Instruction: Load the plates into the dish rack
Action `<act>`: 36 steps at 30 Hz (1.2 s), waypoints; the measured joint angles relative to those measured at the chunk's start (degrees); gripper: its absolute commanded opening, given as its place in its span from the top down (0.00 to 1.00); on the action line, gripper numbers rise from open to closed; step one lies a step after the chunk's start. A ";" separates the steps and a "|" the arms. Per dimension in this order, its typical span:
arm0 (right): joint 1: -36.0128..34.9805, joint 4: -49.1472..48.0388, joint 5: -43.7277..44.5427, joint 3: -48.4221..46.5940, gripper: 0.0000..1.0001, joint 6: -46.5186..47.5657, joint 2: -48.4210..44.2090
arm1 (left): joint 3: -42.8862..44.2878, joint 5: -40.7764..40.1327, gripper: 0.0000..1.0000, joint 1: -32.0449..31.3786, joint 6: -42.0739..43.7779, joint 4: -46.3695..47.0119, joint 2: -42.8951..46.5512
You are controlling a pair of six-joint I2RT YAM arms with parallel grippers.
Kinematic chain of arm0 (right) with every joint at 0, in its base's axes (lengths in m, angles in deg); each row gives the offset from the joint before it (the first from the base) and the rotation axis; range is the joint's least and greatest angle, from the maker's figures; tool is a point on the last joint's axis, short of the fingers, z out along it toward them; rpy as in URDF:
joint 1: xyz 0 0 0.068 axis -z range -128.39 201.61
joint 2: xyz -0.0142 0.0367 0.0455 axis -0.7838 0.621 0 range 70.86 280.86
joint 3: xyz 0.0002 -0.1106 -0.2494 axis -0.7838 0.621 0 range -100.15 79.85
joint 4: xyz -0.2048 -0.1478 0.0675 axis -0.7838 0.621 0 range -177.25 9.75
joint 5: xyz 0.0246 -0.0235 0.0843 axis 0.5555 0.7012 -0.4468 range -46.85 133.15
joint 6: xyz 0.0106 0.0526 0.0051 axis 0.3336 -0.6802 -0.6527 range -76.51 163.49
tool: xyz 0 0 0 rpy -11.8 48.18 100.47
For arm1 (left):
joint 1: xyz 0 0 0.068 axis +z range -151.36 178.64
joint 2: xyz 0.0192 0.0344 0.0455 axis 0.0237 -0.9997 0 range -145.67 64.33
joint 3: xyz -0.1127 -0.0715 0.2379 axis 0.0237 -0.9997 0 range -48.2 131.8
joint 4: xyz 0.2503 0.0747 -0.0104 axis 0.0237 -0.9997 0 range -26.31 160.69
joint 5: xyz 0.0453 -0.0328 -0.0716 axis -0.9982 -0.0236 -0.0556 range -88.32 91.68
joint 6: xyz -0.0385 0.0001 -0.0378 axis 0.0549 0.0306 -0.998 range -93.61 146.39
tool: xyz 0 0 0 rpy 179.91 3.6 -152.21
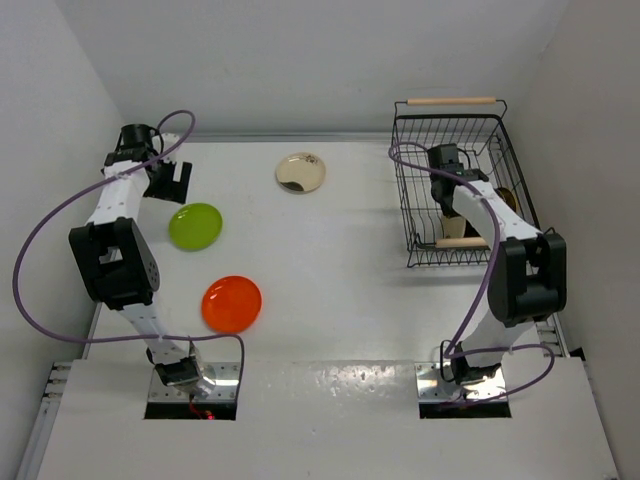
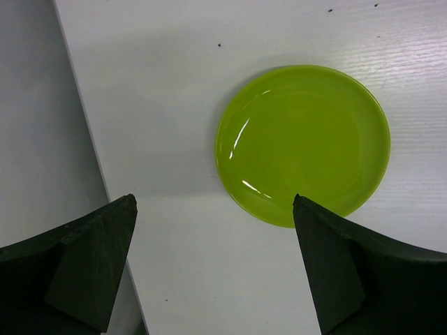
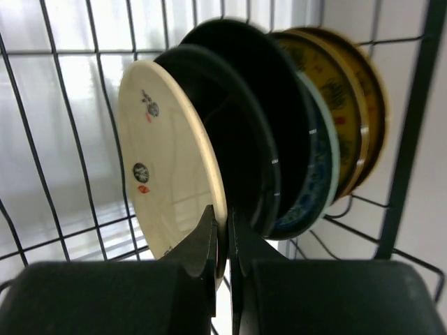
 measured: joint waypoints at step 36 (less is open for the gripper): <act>-18.82 -26.25 -24.50 -28.65 0.28 -38.62 25.07 | 0.00 1.75 0.01 0.98 0.31 0.07 0.00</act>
